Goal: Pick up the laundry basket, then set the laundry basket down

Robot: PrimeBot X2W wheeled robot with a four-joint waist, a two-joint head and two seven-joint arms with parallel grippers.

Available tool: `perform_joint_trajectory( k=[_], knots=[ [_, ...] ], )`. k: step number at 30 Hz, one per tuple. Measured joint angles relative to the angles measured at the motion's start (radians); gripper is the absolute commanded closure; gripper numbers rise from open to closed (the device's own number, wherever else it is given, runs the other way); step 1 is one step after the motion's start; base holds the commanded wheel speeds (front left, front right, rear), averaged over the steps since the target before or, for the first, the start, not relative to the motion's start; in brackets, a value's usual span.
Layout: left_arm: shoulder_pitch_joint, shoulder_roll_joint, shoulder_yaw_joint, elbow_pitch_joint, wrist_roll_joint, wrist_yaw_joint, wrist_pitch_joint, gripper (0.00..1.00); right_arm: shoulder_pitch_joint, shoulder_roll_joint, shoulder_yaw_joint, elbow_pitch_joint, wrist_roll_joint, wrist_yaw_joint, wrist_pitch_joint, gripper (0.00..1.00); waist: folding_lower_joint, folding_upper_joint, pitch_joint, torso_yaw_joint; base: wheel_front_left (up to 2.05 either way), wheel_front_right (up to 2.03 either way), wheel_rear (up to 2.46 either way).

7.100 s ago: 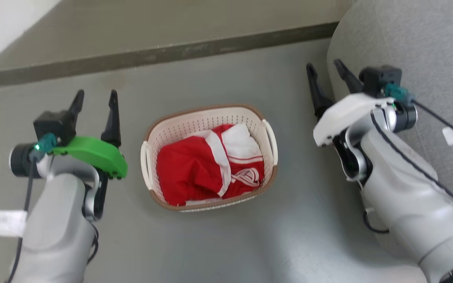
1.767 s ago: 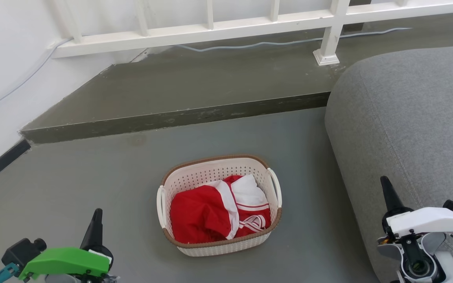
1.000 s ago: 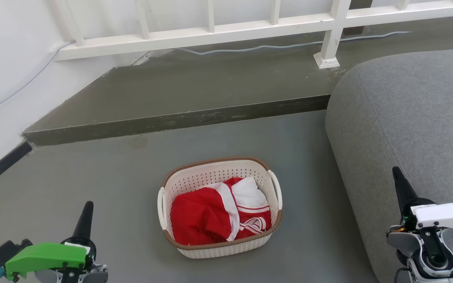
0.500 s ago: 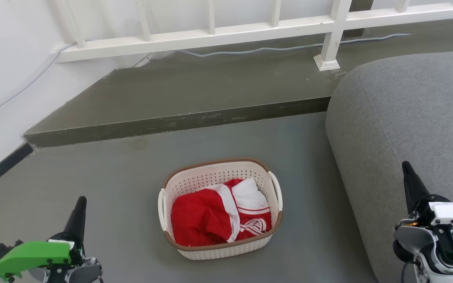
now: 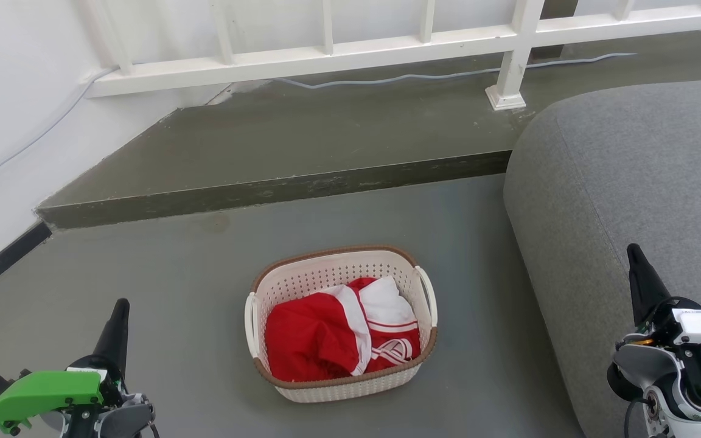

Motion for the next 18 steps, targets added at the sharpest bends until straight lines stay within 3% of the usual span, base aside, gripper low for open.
perform_joint_trajectory(
  k=[18],
  knots=[
    [-0.001,0.0,0.001,0.007,0.0,-0.004,0.0,1.0,0.0,0.0,-0.002,0.001,0.0,0.0,0.0,1.0,0.0,0.0,0.0,0.0,0.0,0.0,0.0]
  ],
)
